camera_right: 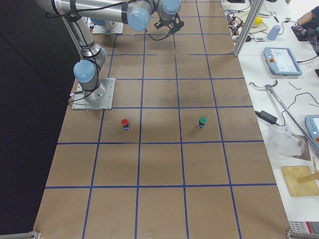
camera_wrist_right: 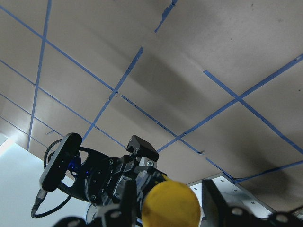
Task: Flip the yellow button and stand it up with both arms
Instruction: 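Extend the yellow button toward the right gripper while the right gripper opens and approaches, then close the right gripper on the yellow cap while the left gripper holds the base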
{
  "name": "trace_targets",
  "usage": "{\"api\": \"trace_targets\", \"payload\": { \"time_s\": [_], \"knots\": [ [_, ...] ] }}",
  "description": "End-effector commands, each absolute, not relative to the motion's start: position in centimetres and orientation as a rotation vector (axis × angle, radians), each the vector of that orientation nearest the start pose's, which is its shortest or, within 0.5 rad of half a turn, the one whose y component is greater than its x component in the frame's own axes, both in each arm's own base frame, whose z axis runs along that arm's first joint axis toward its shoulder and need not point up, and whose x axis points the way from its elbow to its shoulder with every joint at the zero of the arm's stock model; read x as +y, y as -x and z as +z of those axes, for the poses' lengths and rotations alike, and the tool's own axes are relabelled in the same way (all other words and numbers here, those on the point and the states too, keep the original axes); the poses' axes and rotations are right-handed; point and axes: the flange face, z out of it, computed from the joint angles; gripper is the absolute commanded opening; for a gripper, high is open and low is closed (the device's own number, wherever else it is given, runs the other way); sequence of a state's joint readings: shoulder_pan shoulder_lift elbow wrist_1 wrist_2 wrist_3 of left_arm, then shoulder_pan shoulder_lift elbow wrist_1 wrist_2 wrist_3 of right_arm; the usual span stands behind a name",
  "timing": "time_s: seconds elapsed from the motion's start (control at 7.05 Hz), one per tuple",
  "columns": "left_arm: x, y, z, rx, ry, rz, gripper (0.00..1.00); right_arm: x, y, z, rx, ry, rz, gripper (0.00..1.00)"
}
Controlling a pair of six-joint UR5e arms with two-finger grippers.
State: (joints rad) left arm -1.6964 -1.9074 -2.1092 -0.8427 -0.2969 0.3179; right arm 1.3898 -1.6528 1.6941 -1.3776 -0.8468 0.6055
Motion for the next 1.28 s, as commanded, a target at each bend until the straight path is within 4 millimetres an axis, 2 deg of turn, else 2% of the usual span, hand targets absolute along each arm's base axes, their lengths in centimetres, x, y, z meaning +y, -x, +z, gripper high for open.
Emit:
{"api": "trace_targets", "payload": {
  "time_s": [0.0, 0.28, 0.43, 0.57, 0.85, 0.99, 1.13],
  "knots": [
    [-46.2, 28.8, 27.7, -1.269, 0.154, 0.071, 0.09, -46.6, -11.7, 47.9, 2.212, -1.031, 0.462, 0.23],
    [-46.3, 28.8, 27.8, -1.268, 0.157, 0.073, 0.09, -46.6, -11.7, 47.9, 2.212, -1.031, 0.462, 0.15],
    [-46.3, 28.8, 27.8, -1.272, 0.157, 0.074, 0.36, -46.7, -11.7, 48.0, 2.212, -1.030, 0.460, 0.13],
    [-46.2, 28.8, 27.9, -1.273, 0.145, 0.054, 0.99, -46.7, -11.7, 48.1, 2.211, -1.029, 0.457, 0.12],
    [-47.8, 29.1, 29.7, -1.322, 0.151, 0.017, 1.00, -47.0, -11.6, 49.4, 2.219, -1.023, 0.425, 0.10],
    [-49.5, 28.8, 32.0, -1.419, 0.149, -0.010, 1.00, -47.3, -10.9, 50.2, 2.249, -1.029, 0.389, 0.10],
    [-51.7, 28.3, 34.3, -1.595, 0.152, 0.007, 1.00, -47.4, -9.2, 50.8, 2.343, -1.030, 0.319, 0.08]
  ]
}}
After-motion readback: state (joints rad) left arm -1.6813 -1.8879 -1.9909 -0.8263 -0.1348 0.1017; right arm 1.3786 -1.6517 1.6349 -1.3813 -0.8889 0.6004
